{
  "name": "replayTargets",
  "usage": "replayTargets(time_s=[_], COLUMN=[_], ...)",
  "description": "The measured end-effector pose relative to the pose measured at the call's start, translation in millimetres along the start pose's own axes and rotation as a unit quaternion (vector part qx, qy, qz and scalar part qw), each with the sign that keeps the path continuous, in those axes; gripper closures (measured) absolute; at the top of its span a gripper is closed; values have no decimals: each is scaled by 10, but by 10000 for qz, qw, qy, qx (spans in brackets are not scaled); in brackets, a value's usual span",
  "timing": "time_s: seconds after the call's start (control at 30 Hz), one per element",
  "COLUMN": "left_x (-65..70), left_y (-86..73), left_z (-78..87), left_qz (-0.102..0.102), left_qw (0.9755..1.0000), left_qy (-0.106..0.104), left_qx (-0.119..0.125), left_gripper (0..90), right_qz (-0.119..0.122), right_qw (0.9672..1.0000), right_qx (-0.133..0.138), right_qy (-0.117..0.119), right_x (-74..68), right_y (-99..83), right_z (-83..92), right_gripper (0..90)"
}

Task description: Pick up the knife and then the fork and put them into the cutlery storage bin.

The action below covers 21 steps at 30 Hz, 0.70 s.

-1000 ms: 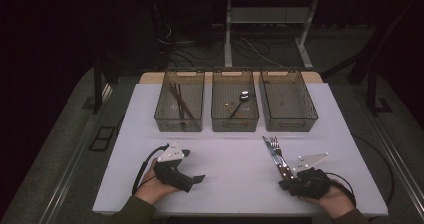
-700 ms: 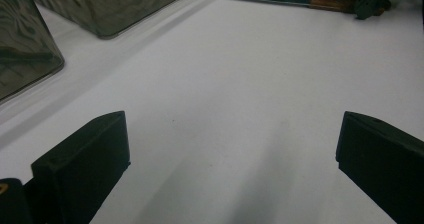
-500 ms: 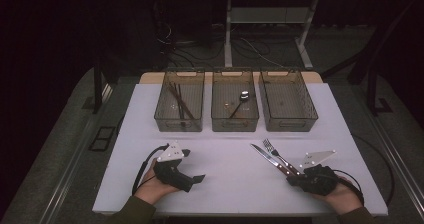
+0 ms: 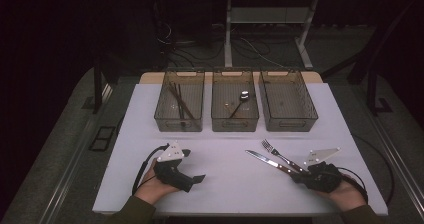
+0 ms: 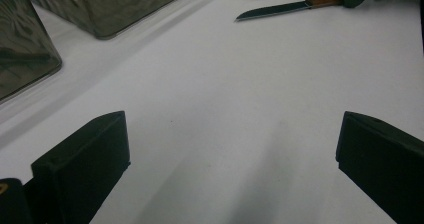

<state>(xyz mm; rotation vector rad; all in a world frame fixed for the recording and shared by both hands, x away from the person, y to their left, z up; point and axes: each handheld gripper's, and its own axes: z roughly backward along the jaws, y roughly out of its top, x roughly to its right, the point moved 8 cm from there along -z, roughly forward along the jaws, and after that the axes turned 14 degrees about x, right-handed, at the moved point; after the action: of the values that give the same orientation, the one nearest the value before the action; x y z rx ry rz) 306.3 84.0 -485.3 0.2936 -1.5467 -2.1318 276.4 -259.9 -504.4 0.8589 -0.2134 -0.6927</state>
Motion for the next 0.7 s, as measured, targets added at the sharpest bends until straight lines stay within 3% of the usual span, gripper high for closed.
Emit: replayTargets(time_s=[0.13, 0.27, 0.33, 0.47, 0.7], left_x=[4, 3, -2, -2, -2], left_y=[-1, -4, -8, -4, -17], left_z=[-1, -9, -6, -5, -16], left_qz=[15, 77, 74, 96, 140], left_qw=[10000, 10000, 10000, 10000, 9999], left_qy=[-6, 2, -10, -21, -27], left_qx=[1, 9, -14, -1, -18], left_gripper=[0, 0, 0, 0, 0], right_qz=[-62, -133, -159, -89, 12], right_qw=[9998, 9986, 9981, 9984, 9987], right_qx=[112, 451, 525, 523, 404], right_qy=[124, 258, 294, 220, 297], right_x=[-23, -46, -41, 18, 40], right_y=[26, 173, 222, 317, 438], right_z=[17, 64, 39, -96, -293], right_gripper=[891, 719, 677, 604, 596])
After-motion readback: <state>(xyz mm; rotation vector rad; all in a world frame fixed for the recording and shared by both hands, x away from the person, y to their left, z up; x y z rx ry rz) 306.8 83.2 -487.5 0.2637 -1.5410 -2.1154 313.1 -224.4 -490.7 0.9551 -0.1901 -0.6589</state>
